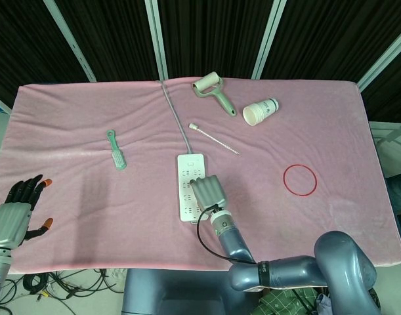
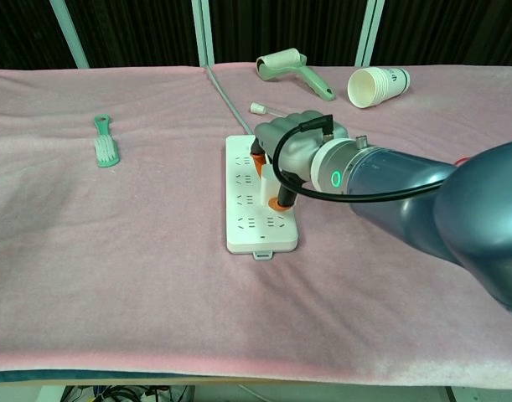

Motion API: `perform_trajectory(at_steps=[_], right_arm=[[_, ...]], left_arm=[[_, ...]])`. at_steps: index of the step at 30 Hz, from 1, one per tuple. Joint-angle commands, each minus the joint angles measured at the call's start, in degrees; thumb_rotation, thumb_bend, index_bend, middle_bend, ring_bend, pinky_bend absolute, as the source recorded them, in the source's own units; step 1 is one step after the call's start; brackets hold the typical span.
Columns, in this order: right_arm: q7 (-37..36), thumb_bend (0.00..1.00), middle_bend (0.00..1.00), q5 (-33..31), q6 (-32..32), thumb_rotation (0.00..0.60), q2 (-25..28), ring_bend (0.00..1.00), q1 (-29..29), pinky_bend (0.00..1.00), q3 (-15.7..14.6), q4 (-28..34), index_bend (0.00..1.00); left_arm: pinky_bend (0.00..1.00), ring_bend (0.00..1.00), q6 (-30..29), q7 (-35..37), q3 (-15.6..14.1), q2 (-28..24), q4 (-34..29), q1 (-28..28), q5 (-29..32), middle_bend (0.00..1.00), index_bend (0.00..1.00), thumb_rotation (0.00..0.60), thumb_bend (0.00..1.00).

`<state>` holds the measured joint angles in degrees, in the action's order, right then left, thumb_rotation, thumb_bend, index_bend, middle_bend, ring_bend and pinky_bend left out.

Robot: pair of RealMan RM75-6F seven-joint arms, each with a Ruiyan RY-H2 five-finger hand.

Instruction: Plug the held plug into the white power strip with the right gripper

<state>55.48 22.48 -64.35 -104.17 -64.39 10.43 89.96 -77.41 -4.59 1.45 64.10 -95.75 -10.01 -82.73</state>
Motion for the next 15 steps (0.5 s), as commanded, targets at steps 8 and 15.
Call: perform_trajectory(at_steps=[8, 15], right_arm=[[-0.07, 0.46, 0.9, 0.27, 0.02, 0.6, -0.17, 0.85, 0.3, 0.64, 0.07, -0.08, 1.0], [-1.44, 0.43, 0.73, 1.01, 0.03, 0.6, 0.2, 0.73, 0.83, 0.61, 1.08, 0.47, 0.94]], left_arm=[[0.0, 0.0, -0.1, 0.01, -0.02, 0.01, -0.03, 0.04, -0.07, 0.0, 0.09, 0.6, 0.3], [0.0, 0.0, 0.0, 0.04, 0.01, 0.02, 0.0, 0.0, 0.01, 0.0, 0.09, 0.6, 0.3]])
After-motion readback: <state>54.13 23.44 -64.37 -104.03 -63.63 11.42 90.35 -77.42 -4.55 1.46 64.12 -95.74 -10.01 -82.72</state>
